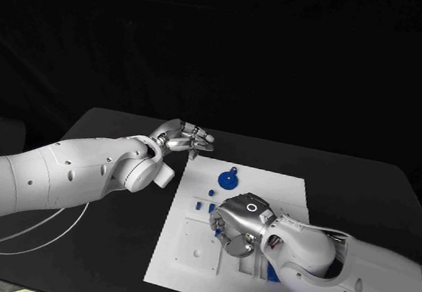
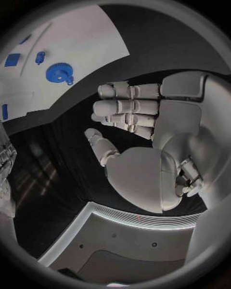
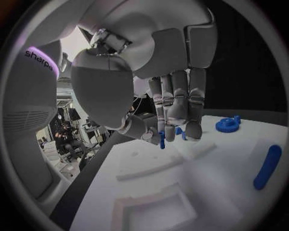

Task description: Assemble the parts on the task board

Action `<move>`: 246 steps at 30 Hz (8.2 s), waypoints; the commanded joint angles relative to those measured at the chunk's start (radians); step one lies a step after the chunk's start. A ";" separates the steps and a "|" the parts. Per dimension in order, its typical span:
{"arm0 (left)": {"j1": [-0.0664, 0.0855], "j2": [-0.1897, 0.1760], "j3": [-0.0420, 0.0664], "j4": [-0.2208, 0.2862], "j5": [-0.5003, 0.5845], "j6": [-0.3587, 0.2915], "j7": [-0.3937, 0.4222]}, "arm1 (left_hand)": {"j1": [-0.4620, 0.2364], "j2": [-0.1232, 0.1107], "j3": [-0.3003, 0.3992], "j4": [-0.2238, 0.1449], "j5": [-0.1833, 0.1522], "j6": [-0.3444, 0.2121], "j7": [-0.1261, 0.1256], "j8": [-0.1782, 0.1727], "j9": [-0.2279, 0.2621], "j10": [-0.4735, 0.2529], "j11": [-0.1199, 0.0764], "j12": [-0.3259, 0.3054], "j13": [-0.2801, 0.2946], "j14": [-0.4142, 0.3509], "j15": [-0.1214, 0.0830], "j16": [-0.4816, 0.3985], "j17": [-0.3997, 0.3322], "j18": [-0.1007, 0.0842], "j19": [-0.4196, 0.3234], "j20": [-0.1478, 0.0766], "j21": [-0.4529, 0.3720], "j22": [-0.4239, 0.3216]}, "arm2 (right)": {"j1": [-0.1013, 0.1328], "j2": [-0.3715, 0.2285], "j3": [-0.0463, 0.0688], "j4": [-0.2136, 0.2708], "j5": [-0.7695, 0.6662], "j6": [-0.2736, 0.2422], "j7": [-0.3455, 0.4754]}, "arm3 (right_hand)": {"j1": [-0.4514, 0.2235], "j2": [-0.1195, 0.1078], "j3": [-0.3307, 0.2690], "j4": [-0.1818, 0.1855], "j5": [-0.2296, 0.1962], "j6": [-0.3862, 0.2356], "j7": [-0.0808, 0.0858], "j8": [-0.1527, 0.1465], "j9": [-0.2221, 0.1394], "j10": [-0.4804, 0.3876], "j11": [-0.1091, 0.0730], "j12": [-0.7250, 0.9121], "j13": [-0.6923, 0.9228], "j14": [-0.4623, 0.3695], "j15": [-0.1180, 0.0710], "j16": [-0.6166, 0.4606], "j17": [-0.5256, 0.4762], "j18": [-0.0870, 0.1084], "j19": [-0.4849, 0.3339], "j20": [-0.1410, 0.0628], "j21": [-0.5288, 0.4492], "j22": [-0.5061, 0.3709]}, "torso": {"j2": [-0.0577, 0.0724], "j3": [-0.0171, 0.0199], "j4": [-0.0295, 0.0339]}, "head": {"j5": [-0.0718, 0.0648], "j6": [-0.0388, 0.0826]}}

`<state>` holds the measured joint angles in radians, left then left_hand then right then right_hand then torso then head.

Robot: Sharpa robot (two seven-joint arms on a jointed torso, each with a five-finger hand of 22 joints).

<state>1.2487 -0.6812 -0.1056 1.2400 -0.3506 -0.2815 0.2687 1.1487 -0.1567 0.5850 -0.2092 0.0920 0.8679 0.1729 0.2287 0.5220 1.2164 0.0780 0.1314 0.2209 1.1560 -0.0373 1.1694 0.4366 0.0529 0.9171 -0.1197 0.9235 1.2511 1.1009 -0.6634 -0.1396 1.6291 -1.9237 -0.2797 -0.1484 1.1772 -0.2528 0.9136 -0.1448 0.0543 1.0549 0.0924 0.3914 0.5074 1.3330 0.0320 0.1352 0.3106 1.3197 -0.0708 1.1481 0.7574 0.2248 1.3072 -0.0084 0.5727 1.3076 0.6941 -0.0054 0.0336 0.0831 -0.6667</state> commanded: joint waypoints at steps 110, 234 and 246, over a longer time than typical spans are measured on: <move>0.001 -0.004 0.000 -0.005 0.008 0.031 -0.008 | -0.006 0.006 -0.006 0.000 0.000 -0.010 0.003 0.003 -0.004 -0.013 0.000 0.000 -0.003 0.006 0.002 -0.011 0.005 0.044 -0.003 -0.013 -0.010 0.000 | 0.038 -0.184 0.070 0.084 0.159 0.020 0.049 | -0.080 -0.045 -0.214 -0.054 0.081 -0.136 0.067 -0.097 -0.036 -0.163 0.058 -0.064 -0.041 -0.019 0.048 0.045 -0.015 0.037 -0.003 -0.008 0.007 0.016 | 0.001 0.0017 -0.0022 | 0.001 -0.011; -0.001 0.016 0.000 -0.022 0.008 0.036 -0.014 | -0.006 0.013 -0.007 0.000 0.003 -0.016 0.004 0.006 -0.007 -0.016 0.001 0.000 -0.004 0.006 0.003 -0.014 0.009 0.044 -0.003 -0.012 -0.013 0.002 | 0.010 -0.041 0.032 0.118 0.015 0.026 0.039 | 0.036 0.010 -0.016 0.021 -0.006 -0.009 0.008 -0.013 0.000 -0.010 0.002 0.011 -0.016 -0.024 -0.008 0.072 -0.031 0.037 0.004 -0.001 0.031 0.020 | 0.001 -0.0001 0.0011 | 0.014 -0.031; -0.001 0.019 0.000 -0.023 0.008 0.038 -0.015 | -0.005 0.014 -0.007 0.000 0.003 -0.016 0.004 0.007 -0.007 -0.017 0.001 0.000 -0.004 0.005 0.003 -0.014 0.009 0.044 -0.003 -0.012 -0.013 0.002 | -0.034 -0.008 0.023 0.098 0.014 0.029 0.047 | 0.034 0.014 -0.018 0.017 -0.006 -0.010 0.008 -0.013 0.002 -0.011 0.002 0.011 -0.013 -0.024 -0.008 0.072 -0.031 0.037 0.003 -0.001 0.031 0.020 | 0.002 0.0021 -0.0007 | 0.027 -0.039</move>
<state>1.2477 -0.6647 -0.1064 1.2153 -0.3482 -0.2554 0.2478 1.1447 -0.1527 0.5850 -0.2092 0.0920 0.8565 0.1756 0.2287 0.5159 1.2059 0.0818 0.1315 0.2186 1.1557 -0.0371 1.1617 0.4450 0.0534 0.9114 -0.1170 0.9170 1.2521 1.0703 -0.6735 -0.1159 1.7289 -1.8987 -0.2624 -0.1146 1.2045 -0.2465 0.8929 -0.1244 0.0464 1.0392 0.1019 0.3737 0.5023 1.3166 0.0344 0.1409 0.2976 1.3006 -0.0696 1.2178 0.7257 0.2140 1.3072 -0.0044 0.5999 1.3074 0.6956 -0.0037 0.0331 0.1079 -0.7042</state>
